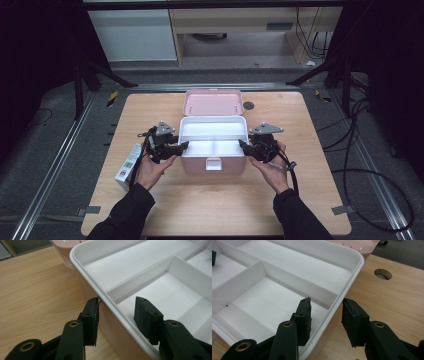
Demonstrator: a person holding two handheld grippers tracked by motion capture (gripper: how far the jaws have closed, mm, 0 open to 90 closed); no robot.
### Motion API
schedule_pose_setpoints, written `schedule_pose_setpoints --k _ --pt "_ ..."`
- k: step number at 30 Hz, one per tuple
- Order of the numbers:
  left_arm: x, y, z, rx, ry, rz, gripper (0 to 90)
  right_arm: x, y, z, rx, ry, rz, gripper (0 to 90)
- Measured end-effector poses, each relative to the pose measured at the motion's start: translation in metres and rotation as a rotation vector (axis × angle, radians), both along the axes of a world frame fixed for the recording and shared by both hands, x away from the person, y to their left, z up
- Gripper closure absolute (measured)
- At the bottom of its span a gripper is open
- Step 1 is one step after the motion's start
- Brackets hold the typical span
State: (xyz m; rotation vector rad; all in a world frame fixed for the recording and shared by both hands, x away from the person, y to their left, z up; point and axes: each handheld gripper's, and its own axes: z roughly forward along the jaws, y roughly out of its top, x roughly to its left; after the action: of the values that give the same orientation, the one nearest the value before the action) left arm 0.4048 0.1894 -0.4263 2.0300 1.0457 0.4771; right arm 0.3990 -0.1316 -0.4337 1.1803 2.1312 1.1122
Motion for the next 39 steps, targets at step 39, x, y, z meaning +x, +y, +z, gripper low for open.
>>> schedule_pose_setpoints --k 39 --pt "-0.007 0.021 0.035 -0.019 -0.122 -0.092 43.6 0.003 -0.043 0.035 0.153 -0.087 0.085 29.8"
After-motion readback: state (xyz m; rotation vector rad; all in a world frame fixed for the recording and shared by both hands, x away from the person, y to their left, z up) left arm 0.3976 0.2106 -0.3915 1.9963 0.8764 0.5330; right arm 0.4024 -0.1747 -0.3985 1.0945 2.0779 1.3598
